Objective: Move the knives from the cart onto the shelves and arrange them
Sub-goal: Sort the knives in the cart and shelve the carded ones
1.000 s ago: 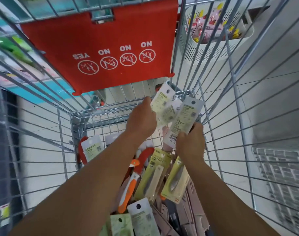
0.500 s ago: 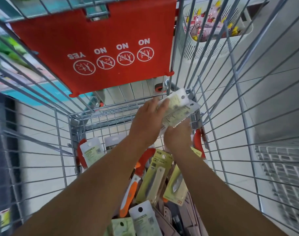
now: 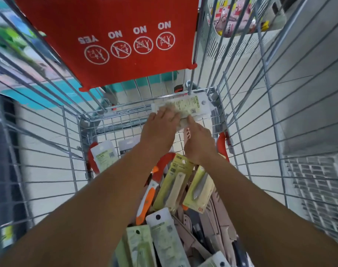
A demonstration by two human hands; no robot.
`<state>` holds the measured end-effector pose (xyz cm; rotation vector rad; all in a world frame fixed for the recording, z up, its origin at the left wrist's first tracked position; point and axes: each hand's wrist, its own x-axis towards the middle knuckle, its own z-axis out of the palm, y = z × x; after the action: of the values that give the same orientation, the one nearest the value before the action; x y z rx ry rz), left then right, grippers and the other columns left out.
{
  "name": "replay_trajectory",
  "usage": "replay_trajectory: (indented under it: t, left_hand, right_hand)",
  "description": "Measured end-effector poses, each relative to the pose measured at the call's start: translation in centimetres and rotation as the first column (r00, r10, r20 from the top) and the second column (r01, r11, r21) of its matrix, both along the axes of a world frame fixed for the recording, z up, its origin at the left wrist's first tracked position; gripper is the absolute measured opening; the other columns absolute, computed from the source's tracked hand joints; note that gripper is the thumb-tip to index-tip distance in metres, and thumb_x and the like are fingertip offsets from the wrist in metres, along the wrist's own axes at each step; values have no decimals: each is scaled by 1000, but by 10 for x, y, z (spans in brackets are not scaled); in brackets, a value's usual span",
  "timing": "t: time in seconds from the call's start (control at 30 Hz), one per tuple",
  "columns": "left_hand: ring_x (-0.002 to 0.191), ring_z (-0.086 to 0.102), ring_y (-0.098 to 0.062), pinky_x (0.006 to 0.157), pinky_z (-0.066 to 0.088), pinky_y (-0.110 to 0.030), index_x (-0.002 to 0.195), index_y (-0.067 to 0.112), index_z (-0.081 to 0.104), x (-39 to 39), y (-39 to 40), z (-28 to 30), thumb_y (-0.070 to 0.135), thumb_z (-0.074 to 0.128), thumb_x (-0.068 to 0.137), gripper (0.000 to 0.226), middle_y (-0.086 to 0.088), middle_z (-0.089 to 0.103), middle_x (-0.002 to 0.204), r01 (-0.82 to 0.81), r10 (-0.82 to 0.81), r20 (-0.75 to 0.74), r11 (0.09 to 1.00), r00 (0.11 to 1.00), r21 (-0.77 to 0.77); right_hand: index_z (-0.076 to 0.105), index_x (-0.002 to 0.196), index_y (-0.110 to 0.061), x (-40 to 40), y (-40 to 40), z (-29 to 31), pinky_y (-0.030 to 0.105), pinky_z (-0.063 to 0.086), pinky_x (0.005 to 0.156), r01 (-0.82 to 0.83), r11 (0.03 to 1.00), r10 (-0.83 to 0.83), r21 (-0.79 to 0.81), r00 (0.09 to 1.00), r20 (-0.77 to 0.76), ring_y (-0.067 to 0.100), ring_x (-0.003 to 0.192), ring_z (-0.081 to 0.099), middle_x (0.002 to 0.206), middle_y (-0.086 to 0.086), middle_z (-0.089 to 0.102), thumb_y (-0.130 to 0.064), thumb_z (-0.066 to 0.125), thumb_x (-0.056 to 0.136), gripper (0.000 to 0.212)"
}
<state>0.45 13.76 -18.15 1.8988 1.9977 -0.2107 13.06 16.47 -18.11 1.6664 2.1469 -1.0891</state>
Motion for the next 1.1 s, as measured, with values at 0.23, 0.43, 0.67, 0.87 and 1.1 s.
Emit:
replay_trajectory:
  t: [0.23,0.43,0.67,0.87,1.1]
  left_hand:
    - [128,37,-29,103,36,-40,143,14,30,31,-63,16,25,50,93,54,-9,35,144,-186,186,204,982,961,-23]
    - [132,29,-34,107,28,-42,146,12,20,73,-131,20,42,38,96,62,-14,27,147,-223,246,79,948,966,-226]
    - [141,14,-40,112,25,-43,151,19,-3,90,-142,16,26,52,95,79,-19,7,154,-347,388,68,879,919,-328]
    - [129,31,-34,105,32,-38,149,13,3,86,-147,17,35,58,90,84,-17,34,139,-449,483,124,864,867,-228]
    - [110,51,-26,90,45,-41,136,19,33,67,-132,31,33,65,82,64,-5,53,122,-607,580,432,789,690,-91]
  right_hand:
    - [22,150,-21,33,-22,4,40,31,108,53,996,-52,78,998,-19,32,133,33,145,11,38,-7,54,82,76]
    - [-2,150,-31,55,-94,6,49,9,117,137,987,-145,83,983,108,31,146,-7,159,6,-7,-41,55,88,86]
    - [-11,151,-25,44,-121,20,50,18,113,365,931,-360,-19,925,123,34,145,-2,157,4,-17,-23,54,92,88]
    - [-5,152,-17,50,-128,27,43,23,111,422,906,-422,-8,906,26,33,139,19,153,11,13,-15,63,82,98]
    - [19,145,-33,47,-113,35,50,52,83,520,854,-508,7,837,-203,31,101,59,120,9,57,-40,62,70,86]
